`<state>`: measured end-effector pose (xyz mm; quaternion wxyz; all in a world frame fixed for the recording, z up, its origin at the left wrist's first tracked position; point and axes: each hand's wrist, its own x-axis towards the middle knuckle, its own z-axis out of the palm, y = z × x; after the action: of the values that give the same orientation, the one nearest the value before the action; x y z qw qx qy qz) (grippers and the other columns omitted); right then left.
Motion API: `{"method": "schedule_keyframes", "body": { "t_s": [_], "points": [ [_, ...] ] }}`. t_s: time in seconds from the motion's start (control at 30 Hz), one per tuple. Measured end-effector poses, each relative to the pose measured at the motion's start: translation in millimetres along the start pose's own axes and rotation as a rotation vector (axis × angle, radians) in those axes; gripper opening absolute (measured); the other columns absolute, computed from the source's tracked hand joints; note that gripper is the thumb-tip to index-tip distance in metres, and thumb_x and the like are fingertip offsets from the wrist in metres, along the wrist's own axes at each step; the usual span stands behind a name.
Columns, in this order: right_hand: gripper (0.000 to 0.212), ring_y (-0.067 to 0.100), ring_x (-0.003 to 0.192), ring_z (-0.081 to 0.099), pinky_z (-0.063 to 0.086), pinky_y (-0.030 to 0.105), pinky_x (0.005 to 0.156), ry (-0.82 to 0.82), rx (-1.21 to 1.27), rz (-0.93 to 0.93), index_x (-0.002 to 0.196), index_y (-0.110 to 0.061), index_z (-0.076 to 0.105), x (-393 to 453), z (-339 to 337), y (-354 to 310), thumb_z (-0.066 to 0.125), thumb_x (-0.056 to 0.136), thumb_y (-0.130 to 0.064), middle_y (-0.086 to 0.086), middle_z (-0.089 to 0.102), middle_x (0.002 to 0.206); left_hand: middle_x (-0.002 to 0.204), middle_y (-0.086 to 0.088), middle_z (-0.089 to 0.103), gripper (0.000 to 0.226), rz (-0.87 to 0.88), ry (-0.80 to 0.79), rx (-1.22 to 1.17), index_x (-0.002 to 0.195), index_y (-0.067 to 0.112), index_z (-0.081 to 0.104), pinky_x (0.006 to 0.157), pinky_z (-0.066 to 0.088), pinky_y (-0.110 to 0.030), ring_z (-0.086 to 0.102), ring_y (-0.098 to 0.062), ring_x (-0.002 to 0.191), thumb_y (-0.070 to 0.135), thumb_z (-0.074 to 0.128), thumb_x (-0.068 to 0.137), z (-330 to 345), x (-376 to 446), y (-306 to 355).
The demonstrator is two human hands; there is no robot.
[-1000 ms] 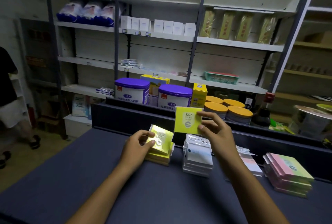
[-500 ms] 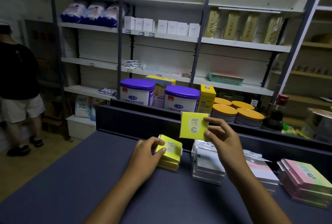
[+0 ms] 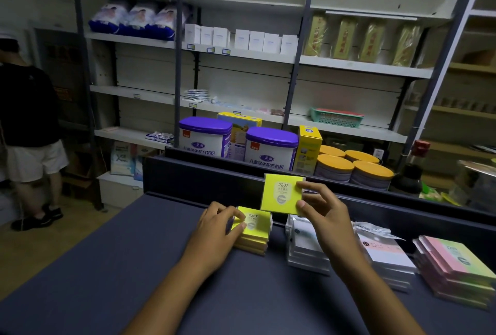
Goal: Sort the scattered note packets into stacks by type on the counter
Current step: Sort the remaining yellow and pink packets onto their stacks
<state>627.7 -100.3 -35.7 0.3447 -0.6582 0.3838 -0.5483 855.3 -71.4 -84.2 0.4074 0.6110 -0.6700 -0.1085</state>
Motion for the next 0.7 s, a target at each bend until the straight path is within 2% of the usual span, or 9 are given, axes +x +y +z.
{"method": "schedule_keyframes", "body": {
  "t_s": [0.13, 0.23, 0.33, 0.57, 0.7],
  "points": [
    [0.029, 0.012, 0.102, 0.07, 0.059, 0.029, 0.08, -0.043, -0.007, 0.012, 0.111, -0.028, 0.068, -3, 8, 6, 0.064, 0.094, -0.004, 0.001, 0.073, 0.106, 0.109, 0.014, 0.051, 0.015, 0.036, 0.153, 0.272, 0.11, 0.035, 0.057, 0.087, 0.043, -0.026, 0.048, -0.007, 0.105, 0.039, 0.051, 0.096, -14, 0, -9],
    [0.025, 0.01, 0.099, 0.071, 0.059, 0.025, 0.078, -0.079, -0.034, 0.013, 0.106, -0.026, 0.069, -5, 17, 10, 0.066, 0.093, -0.005, 0.0, 0.075, 0.101, 0.115, 0.011, 0.052, 0.017, 0.0, 0.179, 0.437, 0.113, 0.032, 0.055, 0.09, 0.04, -0.025, 0.05, -0.009, 0.108, 0.033, 0.047, 0.098, -16, -2, -15],
    [0.021, 0.007, 0.094, 0.071, 0.056, 0.02, 0.074, -0.104, -0.073, 0.006, 0.103, -0.024, 0.069, -7, 26, 14, 0.067, 0.092, -0.006, -0.002, 0.076, 0.096, 0.118, 0.011, 0.053, 0.02, -0.023, 0.172, 0.456, 0.114, 0.031, 0.054, 0.089, 0.039, -0.025, 0.05, -0.01, 0.108, 0.028, 0.041, 0.1, -13, -3, -16],
    [0.011, 0.001, 0.079, 0.064, 0.048, 0.01, 0.067, -0.077, -0.436, -0.065, 0.096, -0.026, 0.07, -11, 41, 19, 0.07, 0.092, -0.017, -0.007, 0.07, 0.085, 0.119, 0.009, 0.053, 0.021, -0.037, 0.141, 0.416, 0.116, 0.029, 0.054, 0.09, 0.04, -0.026, 0.05, -0.011, 0.109, 0.024, 0.041, 0.1, -11, -2, -16],
    [0.009, 0.006, 0.088, 0.057, 0.048, 0.021, 0.075, -0.129, -0.637, -0.118, 0.102, -0.028, 0.067, -12, 41, 23, 0.063, 0.096, -0.024, -0.006, 0.064, 0.091, 0.119, 0.009, 0.053, 0.021, -0.043, 0.141, 0.394, 0.116, 0.029, 0.055, 0.09, 0.04, -0.025, 0.05, -0.011, 0.109, 0.024, 0.041, 0.1, -11, -2, -17]
  ]
}}
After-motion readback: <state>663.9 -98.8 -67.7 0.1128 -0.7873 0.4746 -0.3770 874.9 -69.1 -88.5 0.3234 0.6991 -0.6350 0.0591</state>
